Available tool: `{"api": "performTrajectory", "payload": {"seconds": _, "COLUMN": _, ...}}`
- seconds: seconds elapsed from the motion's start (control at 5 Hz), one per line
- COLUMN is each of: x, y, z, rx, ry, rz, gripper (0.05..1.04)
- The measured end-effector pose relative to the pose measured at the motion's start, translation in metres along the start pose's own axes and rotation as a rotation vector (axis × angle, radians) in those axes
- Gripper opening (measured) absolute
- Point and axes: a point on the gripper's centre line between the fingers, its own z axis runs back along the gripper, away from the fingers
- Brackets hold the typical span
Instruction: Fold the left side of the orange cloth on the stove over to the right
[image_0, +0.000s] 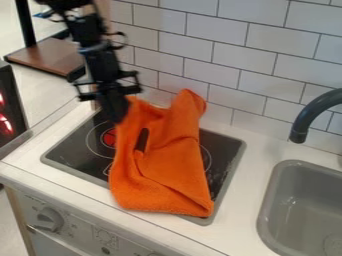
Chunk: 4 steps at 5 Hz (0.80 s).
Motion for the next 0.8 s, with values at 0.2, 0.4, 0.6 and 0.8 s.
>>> {"api": "performTrajectory", "payload": {"seconds": 0.2, "x": -0.001, "y": -0.037, "z": -0.014, "rx": 0.014, "ry": 0.030, "rz": -0.108, "gripper": 0.047}}
{"api": "performTrajectory", "payload": {"seconds": 0.4, "x": -0.008, "y": -0.063, "z": -0.030, "rx": 0.043, "ry": 0.057, "rz": -0.177, "gripper": 0.047}}
{"api": "performTrajectory", "payload": {"seconds": 0.6, "x": -0.013, "y": -0.078, "z": -0.041, "rx": 0.062, "ry": 0.058, "rz": -0.228, "gripper": 0.047}}
{"api": "performTrajectory", "payload": {"seconds": 0.8, "x": -0.012, "y": -0.083, "z": -0.052, "rx": 0.096, "ry": 0.049, "rz": -0.252, "gripper": 0.047}}
